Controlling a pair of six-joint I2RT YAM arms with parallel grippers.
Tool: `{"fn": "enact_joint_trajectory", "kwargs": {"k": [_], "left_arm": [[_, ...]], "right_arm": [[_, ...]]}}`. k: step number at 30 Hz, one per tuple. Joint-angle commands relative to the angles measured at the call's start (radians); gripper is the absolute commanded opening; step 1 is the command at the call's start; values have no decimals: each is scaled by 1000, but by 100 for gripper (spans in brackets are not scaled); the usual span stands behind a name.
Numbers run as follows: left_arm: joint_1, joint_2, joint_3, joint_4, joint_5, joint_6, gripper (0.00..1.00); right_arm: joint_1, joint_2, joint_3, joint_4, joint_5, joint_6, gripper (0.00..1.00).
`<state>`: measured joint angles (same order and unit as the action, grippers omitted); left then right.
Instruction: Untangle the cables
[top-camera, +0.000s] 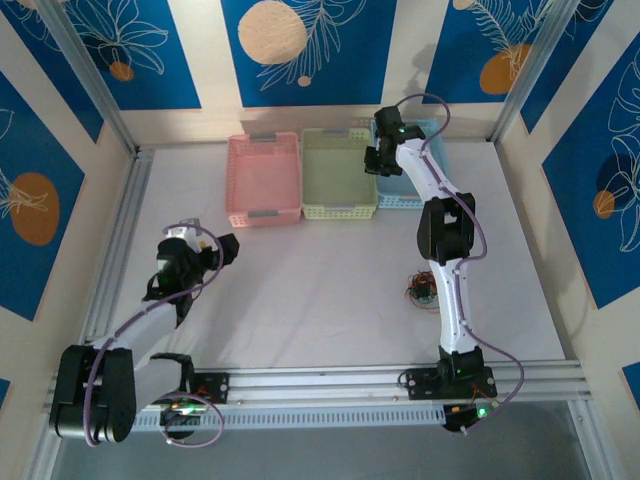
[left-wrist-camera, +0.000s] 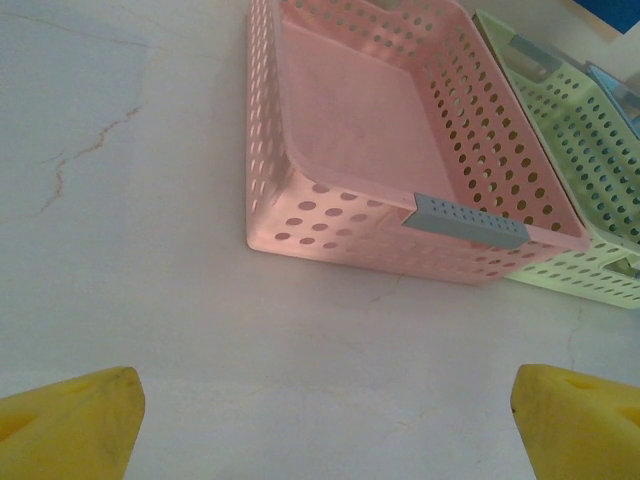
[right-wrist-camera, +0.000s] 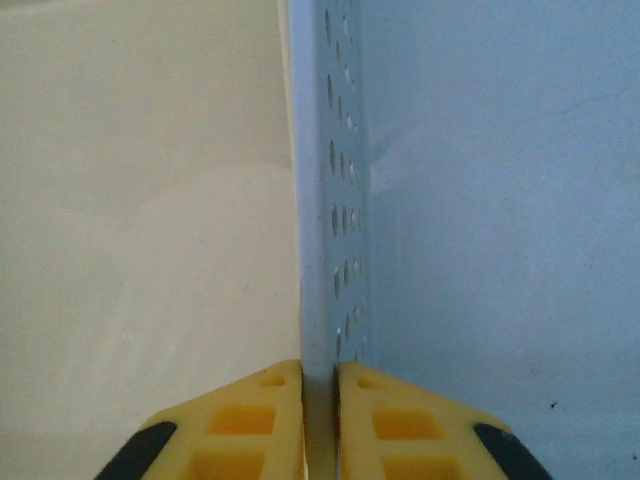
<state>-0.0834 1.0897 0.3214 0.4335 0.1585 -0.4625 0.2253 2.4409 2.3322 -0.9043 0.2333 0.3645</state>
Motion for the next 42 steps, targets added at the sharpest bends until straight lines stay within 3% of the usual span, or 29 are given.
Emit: {"fn": "enact_joint_trajectory", "kwargs": {"k": [1,6,12,19,25,32,36,42], "left_arm": [[-3,-1,16,25,31,8,94],[-4,-16,19,12,42,17,94],[-4,-77,16,-27,33,30,93],[-4,-109,52,-98,93,22,91],[-9,-176,96,-211,146,-2,90],[-12,-358,83,-345,103,-11,89],[-12,-402,146,-471,130,-13,88],[-20,-417,179,-513,146,-26,89]], "right_arm": [[13,-30,0,-18,-5,22,25],[16,-152,-38,-2,-12,3,51],[23,-416,-252,67,10,-38,64],[17,-878,-831,221,34,44,69],[-42,-1176,-1255,211,3,191,70],[-8,-1242,-1443,88,122,342,70],[-4,-1217,-1493,79,131,378,71],[-16,-1215,-1520,63,163,372,76]]}}
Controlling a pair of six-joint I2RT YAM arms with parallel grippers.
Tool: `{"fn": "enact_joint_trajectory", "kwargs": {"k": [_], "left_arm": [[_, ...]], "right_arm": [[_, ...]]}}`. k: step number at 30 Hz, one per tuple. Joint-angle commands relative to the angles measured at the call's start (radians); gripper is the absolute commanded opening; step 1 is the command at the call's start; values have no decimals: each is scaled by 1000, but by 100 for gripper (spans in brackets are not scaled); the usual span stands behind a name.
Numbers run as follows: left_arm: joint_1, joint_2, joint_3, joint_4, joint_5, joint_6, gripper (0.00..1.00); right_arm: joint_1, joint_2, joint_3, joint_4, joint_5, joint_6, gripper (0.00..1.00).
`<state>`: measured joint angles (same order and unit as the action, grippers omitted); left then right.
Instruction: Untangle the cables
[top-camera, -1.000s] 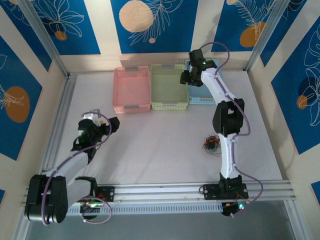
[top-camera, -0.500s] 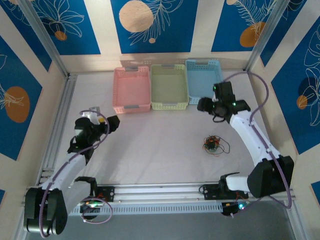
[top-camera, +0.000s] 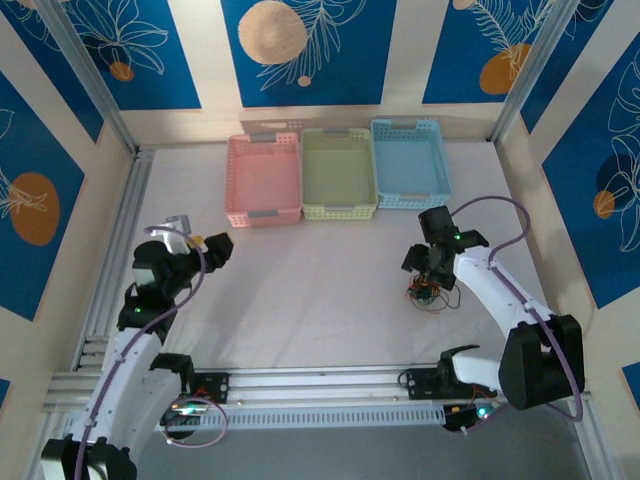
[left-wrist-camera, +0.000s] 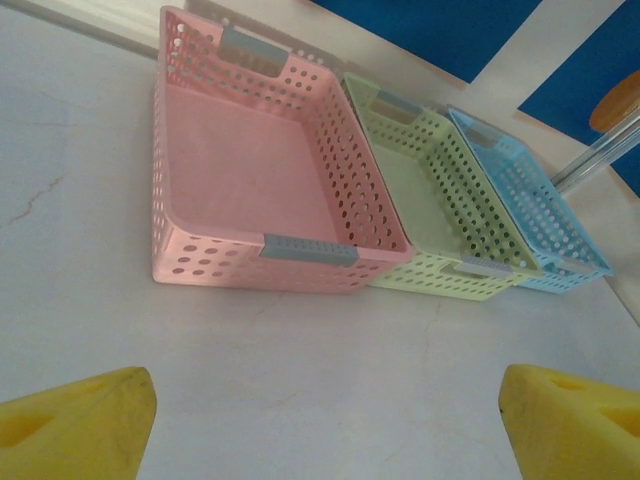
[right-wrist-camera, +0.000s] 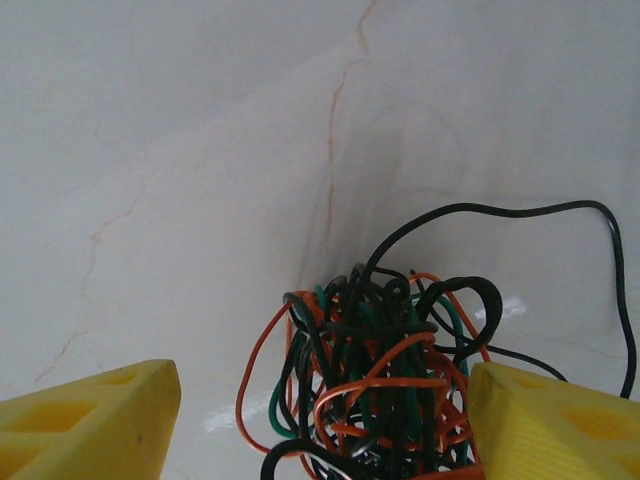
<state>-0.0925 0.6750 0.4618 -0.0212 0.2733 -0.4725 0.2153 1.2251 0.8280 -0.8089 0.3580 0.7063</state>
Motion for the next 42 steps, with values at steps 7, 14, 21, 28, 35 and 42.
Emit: {"fn": "enact_joint_trajectory", "kwargs": {"k": [7,14,21,28,35,42], "left_arm": [[-12,30,44,-64,29,0,89],[-13,43,35,-53,29,6,89],[-13,60,35,-45,32,13,89],[-13,66,32,-45,29,11,89],[-13,70,29,-46,31,9,89],[-17,78,29,-45,33,10,89]], "right_arm": [[7,35,-15,-56,74,49,78],[57,119,-18,-55,15,62,72],[126,181,-54,4,-42,103,60],[231,244,26,23,-77,132,49],[390,373,166,60,-103,208,47],[535,582,385,82,-118,267,46]]}}
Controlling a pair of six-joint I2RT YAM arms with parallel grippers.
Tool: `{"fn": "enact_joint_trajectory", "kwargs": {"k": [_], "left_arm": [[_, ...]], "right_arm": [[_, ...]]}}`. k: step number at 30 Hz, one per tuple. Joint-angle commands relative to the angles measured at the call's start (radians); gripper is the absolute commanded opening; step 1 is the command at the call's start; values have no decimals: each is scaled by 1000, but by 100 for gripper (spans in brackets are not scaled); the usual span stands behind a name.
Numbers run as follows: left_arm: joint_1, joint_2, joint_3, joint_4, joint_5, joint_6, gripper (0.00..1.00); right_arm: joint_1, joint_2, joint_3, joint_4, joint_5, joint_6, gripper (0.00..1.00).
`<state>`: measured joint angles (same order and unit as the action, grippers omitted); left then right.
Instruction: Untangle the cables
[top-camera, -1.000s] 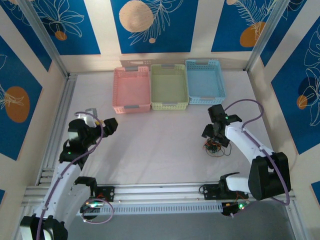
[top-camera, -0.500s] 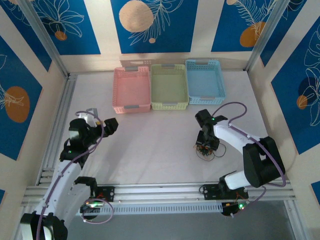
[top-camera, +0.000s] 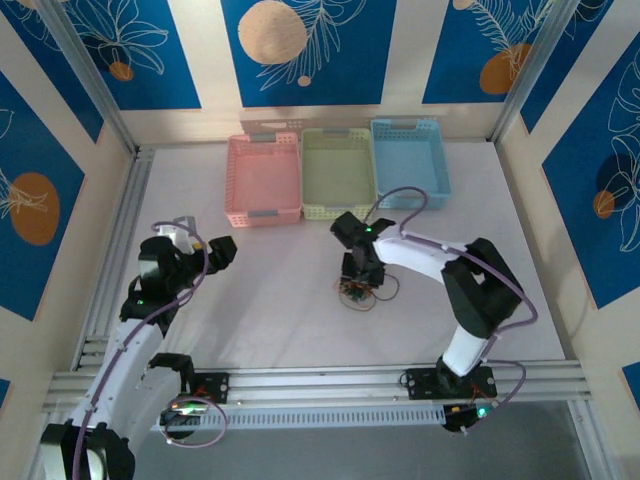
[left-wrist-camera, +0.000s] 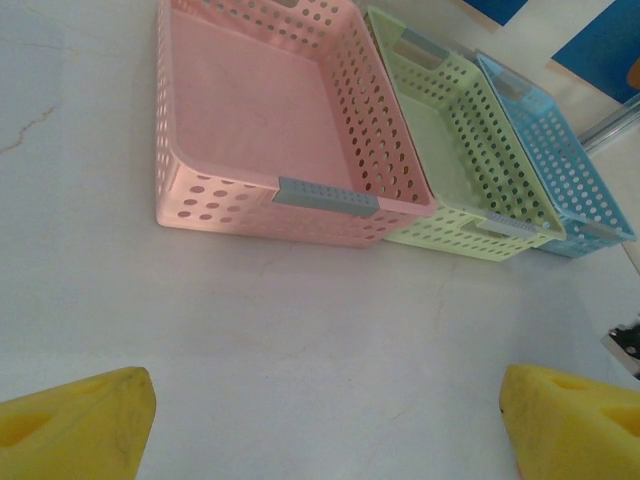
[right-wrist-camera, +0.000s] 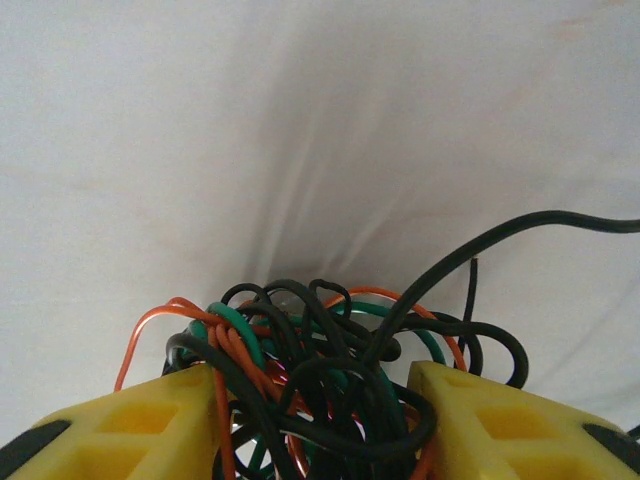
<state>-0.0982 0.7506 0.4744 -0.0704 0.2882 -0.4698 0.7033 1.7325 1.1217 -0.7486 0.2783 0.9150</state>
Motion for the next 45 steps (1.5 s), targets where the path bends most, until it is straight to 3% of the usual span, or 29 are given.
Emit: {"fn": "enact_joint_trajectory", "kwargs": {"k": [1,7,15,23,30,36,40,45], "left_arm": [[-11,6,18,3,16,9,89],[-17,16,18,-2,12,12,89],[-30,69,2,34,37,-3,89],[-73,95,4,30,43,3,88],[-153,112,19,30,73,11,87],[-284,148,44,41,108,-24,86],[-392,160,57,34,86,-47,85],[-473,196,83,15,46,-40,84]], "right_arm": [[65,109,136,19,-43,61,46],[129,231,330,-11,-36,62,46],[159,222,392,35,-36,18,47],[167,89,365,62,-36,-60,64],[135,-122,207,153,5,-170,69],[-20,-269,-56,311,-100,-204,66],[-127,-274,-211,447,-209,-167,59],[-164,-185,-260,557,-261,-177,58]]}}
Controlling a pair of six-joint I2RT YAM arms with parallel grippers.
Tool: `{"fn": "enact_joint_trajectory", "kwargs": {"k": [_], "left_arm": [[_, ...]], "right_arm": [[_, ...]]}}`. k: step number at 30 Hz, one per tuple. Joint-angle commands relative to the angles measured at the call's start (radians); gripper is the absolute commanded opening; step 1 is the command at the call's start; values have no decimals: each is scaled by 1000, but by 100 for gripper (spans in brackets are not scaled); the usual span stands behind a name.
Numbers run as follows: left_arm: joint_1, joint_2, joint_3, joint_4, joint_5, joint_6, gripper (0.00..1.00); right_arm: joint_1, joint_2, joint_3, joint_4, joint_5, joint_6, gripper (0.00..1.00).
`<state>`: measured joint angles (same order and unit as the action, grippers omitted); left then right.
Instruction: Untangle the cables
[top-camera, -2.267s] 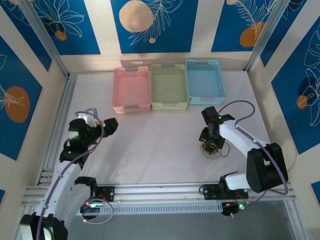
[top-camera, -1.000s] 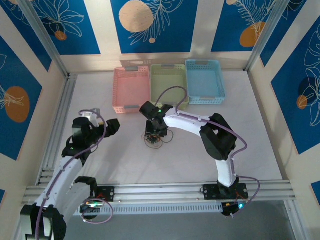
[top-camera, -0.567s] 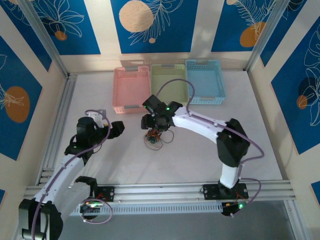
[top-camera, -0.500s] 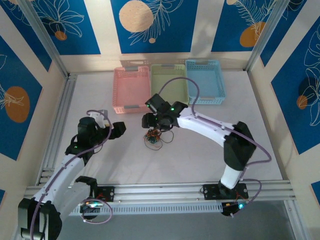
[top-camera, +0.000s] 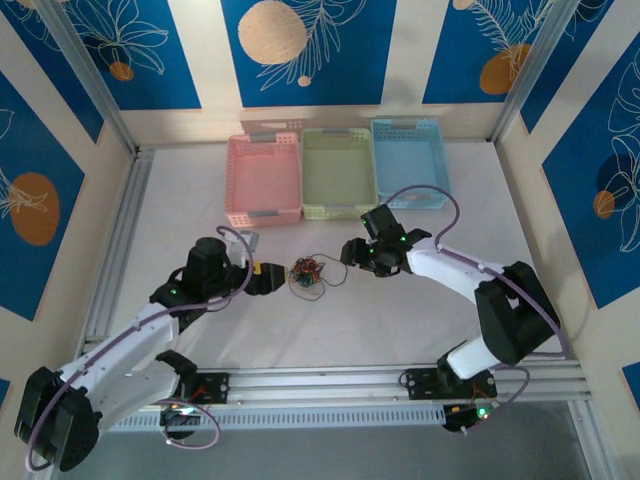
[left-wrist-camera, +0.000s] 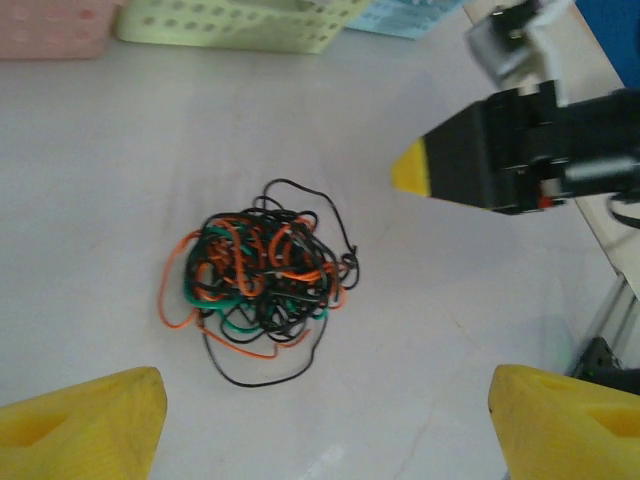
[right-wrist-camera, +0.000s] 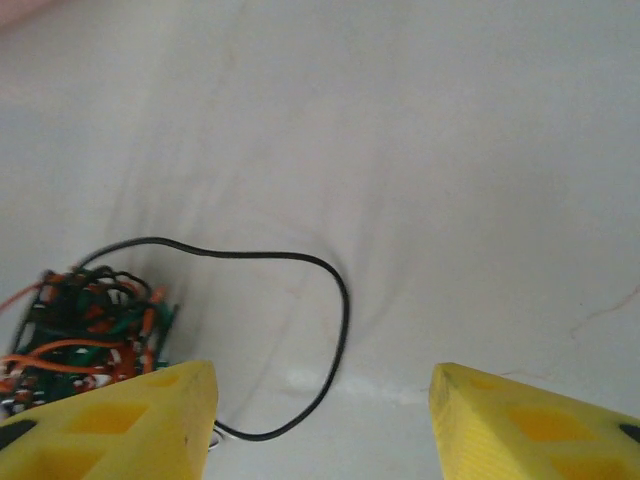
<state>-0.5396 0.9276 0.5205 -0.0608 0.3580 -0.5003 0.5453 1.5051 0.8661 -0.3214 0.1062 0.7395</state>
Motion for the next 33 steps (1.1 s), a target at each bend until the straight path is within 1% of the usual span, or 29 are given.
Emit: {"fn": "enact_joint_trajectory", "kwargs": {"k": [1,2,4,7,8,12,15,21,23,26,30,33], "left_arm": [[-43,32,44,6,-27,-9,84],[-52,44,49,7,-25,-7,84],[-72,76,63,15,-7,-12,83],[-78,105,52,109,72,-76,84],[-82,113,51,126,74,-85,84],[-101,157,86,65,2,-57,84],[-111,197,110,59,-16,-49,83],[-131,313,164,70,-56,-37,82],[-140,367,196,69,-56,-31,79],[-164,441,247,52,-80,-20,72],[-185,487,281,33,-138,-6,68],[-188,515,298,6,-162,8,61]], "right_arm": [[-13,67,1,144,-100,-9,56],[-23,87,11,148,-113,-14,55],[-47,125,42,149,-180,-29,54],[-64,168,79,140,-224,-47,54],[-63,178,84,141,-231,-53,54],[-65,192,84,160,-233,-59,56],[-74,211,98,156,-256,-63,57],[-74,238,114,149,-254,-61,58],[-76,238,111,149,-252,-57,58],[-80,242,103,154,-247,-40,57],[-84,243,99,159,-252,-36,57],[-84,245,96,161,-250,-33,57]]}}
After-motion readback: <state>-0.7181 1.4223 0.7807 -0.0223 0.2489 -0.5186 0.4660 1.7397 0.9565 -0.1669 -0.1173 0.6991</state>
